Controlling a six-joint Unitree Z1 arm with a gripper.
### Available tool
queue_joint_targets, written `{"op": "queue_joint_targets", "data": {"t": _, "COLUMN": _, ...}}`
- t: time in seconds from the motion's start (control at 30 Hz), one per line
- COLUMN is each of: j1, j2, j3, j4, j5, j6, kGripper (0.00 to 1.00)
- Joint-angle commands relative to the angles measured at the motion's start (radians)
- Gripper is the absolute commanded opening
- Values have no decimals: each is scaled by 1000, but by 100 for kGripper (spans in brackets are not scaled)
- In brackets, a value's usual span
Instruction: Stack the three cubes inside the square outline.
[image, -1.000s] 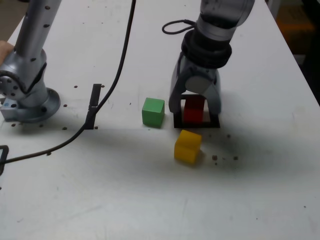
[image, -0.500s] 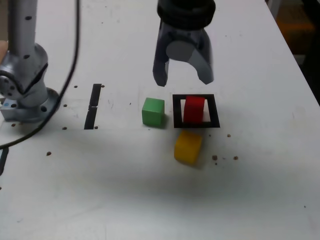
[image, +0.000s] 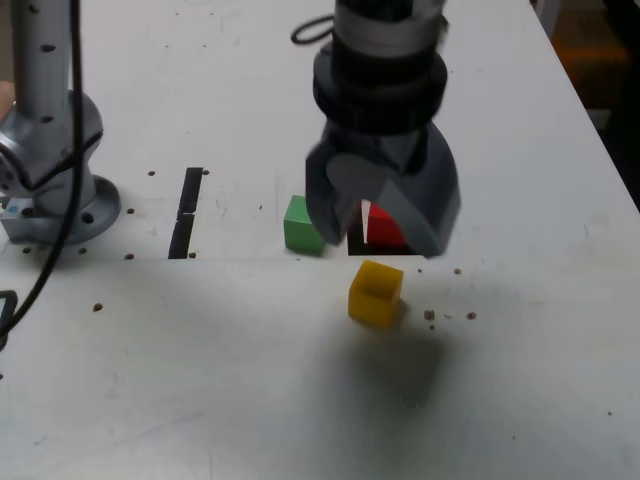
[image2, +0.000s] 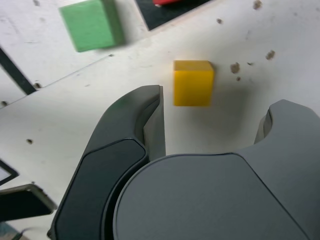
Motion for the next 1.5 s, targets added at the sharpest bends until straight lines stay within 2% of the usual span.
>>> {"op": "queue_joint_targets", "data": {"t": 0.0, "j1": -5, "j2": -1, "j3": 2, "j4": -13, "j5": 7, "j6": -10, "kGripper": 87}}
{"op": "queue_joint_targets", "data": {"t": 0.13, "j1": -22, "j2": 8, "j3": 18, "j4": -39, "j5": 17, "j6": -29, "kGripper": 93}}
{"op": "queue_joint_targets", "data": {"t": 0.37, "j1": -23, "j2": 31, "j3": 68, "j4": -43, "j5": 25, "j6": -27, "kGripper": 93}}
{"op": "queue_joint_targets", "data": {"t": 0.6, "j1": -24, "j2": 67, "j3": 105, "j4": -51, "j5": -6, "j6": -3, "kGripper": 90}}
{"op": "queue_joint_targets", "data": {"t": 0.93, "j1": -23, "j2": 137, "j3": 97, "j4": -109, "j5": -56, "j6": 39, "kGripper": 87}}
{"op": "queue_joint_targets", "data": {"t": 1.2, "j1": -7, "j2": 168, "j3": 104, "j4": -114, "j5": -69, "j6": 50, "kGripper": 83}}
{"op": "queue_joint_targets", "data": {"t": 1.37, "j1": 3, "j2": 172, "j3": 115, "j4": -110, "j5": -75, "j6": 50, "kGripper": 70}}
{"op": "queue_joint_targets", "data": {"t": 1.47, "j1": 9, "j2": 173, "j3": 120, "j4": -107, "j5": -75, "j6": 45, "kGripper": 50}}
